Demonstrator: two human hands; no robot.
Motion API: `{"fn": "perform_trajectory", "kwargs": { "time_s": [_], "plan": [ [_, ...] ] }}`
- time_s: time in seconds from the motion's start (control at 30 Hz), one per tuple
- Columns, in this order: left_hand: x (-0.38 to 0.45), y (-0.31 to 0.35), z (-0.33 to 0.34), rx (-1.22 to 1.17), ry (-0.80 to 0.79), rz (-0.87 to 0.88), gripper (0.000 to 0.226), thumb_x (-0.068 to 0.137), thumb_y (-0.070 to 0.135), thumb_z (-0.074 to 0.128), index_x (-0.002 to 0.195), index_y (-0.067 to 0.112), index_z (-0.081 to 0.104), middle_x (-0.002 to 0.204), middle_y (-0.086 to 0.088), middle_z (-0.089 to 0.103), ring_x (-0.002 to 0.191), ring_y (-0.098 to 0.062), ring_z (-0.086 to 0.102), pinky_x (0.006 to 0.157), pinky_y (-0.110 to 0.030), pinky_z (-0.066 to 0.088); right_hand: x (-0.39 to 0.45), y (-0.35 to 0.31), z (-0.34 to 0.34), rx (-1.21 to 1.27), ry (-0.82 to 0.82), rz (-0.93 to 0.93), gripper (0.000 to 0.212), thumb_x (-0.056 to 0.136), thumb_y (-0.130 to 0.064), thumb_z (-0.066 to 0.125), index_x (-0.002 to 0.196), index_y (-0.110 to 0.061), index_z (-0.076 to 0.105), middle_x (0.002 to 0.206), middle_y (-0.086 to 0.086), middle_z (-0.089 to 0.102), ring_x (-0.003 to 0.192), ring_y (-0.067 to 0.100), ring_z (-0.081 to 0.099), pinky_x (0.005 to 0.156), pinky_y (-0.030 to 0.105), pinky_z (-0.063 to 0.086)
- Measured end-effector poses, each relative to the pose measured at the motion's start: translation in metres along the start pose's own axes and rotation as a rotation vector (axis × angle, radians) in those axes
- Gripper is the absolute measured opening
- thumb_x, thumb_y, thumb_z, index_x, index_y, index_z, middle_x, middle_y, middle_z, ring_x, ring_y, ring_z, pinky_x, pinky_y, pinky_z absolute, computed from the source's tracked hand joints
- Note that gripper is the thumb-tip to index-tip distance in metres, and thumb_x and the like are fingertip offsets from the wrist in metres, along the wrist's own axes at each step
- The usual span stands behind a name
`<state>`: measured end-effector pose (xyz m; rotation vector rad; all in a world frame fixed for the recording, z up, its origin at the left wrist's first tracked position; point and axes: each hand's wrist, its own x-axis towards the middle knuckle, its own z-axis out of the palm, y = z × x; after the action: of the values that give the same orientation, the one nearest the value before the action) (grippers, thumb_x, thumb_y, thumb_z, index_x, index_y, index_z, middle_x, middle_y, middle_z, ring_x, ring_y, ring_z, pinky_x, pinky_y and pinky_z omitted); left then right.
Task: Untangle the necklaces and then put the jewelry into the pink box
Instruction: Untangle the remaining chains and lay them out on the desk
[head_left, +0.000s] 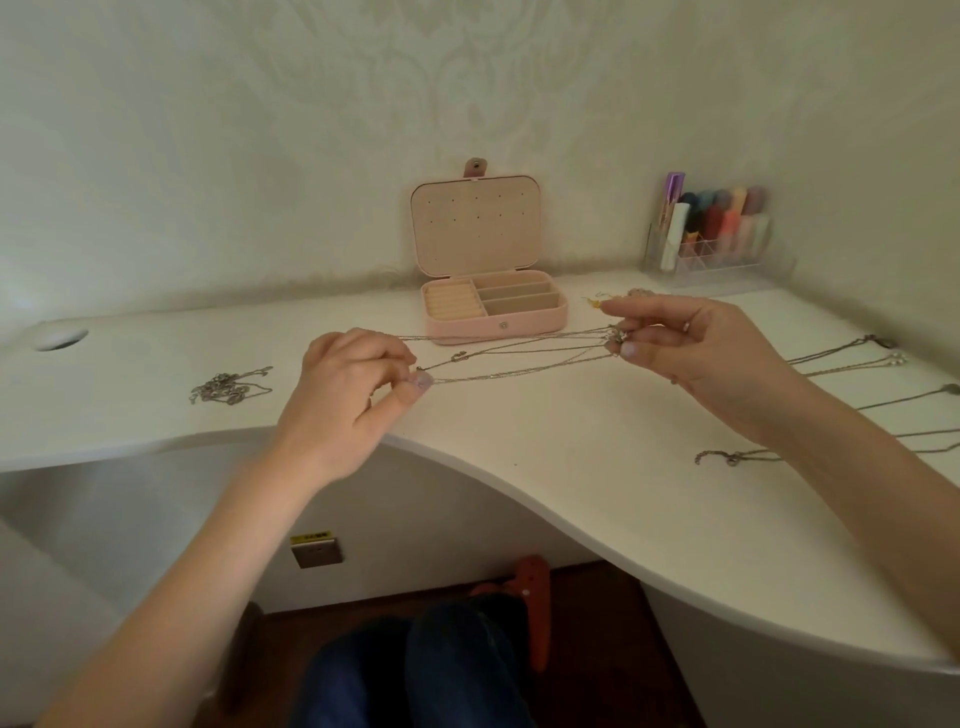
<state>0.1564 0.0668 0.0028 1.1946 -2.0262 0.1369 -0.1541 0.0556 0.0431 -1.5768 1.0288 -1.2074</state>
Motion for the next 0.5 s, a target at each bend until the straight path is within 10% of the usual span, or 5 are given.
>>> {"fn": "perform_trajectory", "kwargs": {
  "time_s": [0.13,0.33,0.5],
  "plan": [
    [-0.003,-0.006,0.004,0.205,0.004,0.109,0.074,0.091,0.066,0.027,0.054,0.015,0.065,0.102,0.004,0.072,0.108,-0.009,0.052,0.106,-0.036,0.022,0.001,0.008,-0.002,-0.034,0.030,0.011,0.039,0.079,0.013,0.064,0.106,-0.015,0.068,0.097,0.006,0.064,0.081,0.009,0.066,0.086,0.018,0.052],
    [-0.009,-0.003,0.010,0.320,0.098,0.211,0.049,0.084,0.044,0.053,0.042,0.019,0.048,0.094,0.005,0.074,0.113,-0.011,0.059,0.109,-0.058,0.024,0.003,0.008,0.001,-0.141,0.218,-0.004,0.030,0.080,0.006,0.068,0.103,-0.012,0.065,0.098,0.003,0.068,0.068,0.001,0.065,0.058,0.006,0.043],
    [-0.010,0.000,0.011,0.301,0.079,0.183,0.052,0.084,0.046,0.052,0.040,0.018,0.047,0.099,0.004,0.073,0.117,-0.012,0.058,0.110,-0.062,0.018,0.002,0.008,0.002,-0.155,0.219,-0.028,0.029,0.079,0.006,0.069,0.099,-0.013,0.065,0.099,0.005,0.071,0.079,0.015,0.067,0.079,0.022,0.055]
  ]
}}
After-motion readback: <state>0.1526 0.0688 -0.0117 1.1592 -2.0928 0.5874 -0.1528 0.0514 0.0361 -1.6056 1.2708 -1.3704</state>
